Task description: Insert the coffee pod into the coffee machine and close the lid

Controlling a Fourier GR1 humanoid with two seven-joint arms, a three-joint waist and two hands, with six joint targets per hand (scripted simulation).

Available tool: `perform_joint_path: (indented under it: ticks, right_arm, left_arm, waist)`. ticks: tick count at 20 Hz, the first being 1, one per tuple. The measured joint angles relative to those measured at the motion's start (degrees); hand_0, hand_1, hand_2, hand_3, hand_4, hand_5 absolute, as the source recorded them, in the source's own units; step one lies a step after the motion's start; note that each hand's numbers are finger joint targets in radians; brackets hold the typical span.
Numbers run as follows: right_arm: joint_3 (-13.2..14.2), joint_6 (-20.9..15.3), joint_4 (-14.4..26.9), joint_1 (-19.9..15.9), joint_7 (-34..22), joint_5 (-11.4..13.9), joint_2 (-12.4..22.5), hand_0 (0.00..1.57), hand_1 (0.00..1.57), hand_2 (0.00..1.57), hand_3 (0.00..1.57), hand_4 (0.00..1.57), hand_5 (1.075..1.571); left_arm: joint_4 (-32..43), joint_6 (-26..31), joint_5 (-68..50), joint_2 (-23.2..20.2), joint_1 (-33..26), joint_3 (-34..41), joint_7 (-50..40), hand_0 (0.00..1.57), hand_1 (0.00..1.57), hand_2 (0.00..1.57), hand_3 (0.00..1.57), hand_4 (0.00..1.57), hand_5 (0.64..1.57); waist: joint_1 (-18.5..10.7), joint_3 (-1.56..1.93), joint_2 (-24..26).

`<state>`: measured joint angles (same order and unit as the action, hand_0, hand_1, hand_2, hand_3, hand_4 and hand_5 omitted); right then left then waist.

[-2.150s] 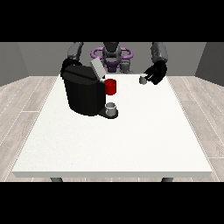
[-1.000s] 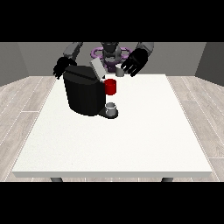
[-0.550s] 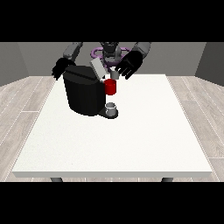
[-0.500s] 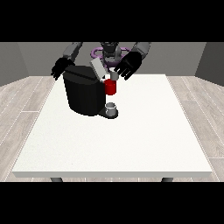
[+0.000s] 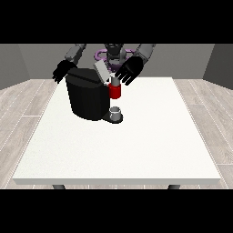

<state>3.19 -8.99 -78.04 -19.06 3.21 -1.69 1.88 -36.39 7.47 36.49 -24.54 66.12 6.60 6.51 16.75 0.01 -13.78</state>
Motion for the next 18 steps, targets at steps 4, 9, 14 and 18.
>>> perform_joint_path:
  ticks: [4,9,14,18]
  right_arm:
    - [-0.33,-0.13,-0.80,-0.05,-0.84,0.25,0.15,0.00,0.00,0.00,0.00,0.50,1.571]
    - [-1.19,-0.96,-1.86,-0.11,-0.45,0.66,-0.61,0.00,0.00,0.00,0.00,0.45,1.571]
    - [-0.22,-0.41,-0.47,0.92,1.00,-0.10,-0.29,0.00,0.00,0.00,0.00,0.44,1.571]
    - [-0.19,-0.28,-0.08,0.75,1.56,-0.17,-0.30,0.00,0.00,0.00,0.00,0.40,1.571]
  left_arm:
    - [0.43,0.25,0.19,-0.51,0.45,0.23,0.71,1.20,1.20,1.27,1.20,0.50,1.571]
    - [1.26,0.23,0.50,-0.92,1.12,0.54,1.17,1.16,1.16,1.24,1.18,0.51,1.571]
    - [0.86,-0.05,1.07,0.36,0.84,0.07,0.03,1.22,1.22,1.27,1.20,0.49,1.571]
    - [1.10,0.75,1.12,0.10,1.34,0.22,0.09,1.22,1.22,1.27,1.17,0.48,1.571]
  waist:
    - [0.09,0.00,-0.30]
    - [0.53,0.00,-1.39]
    - [-0.33,0.04,-0.65]
    - [-0.36,0.06,-1.38]
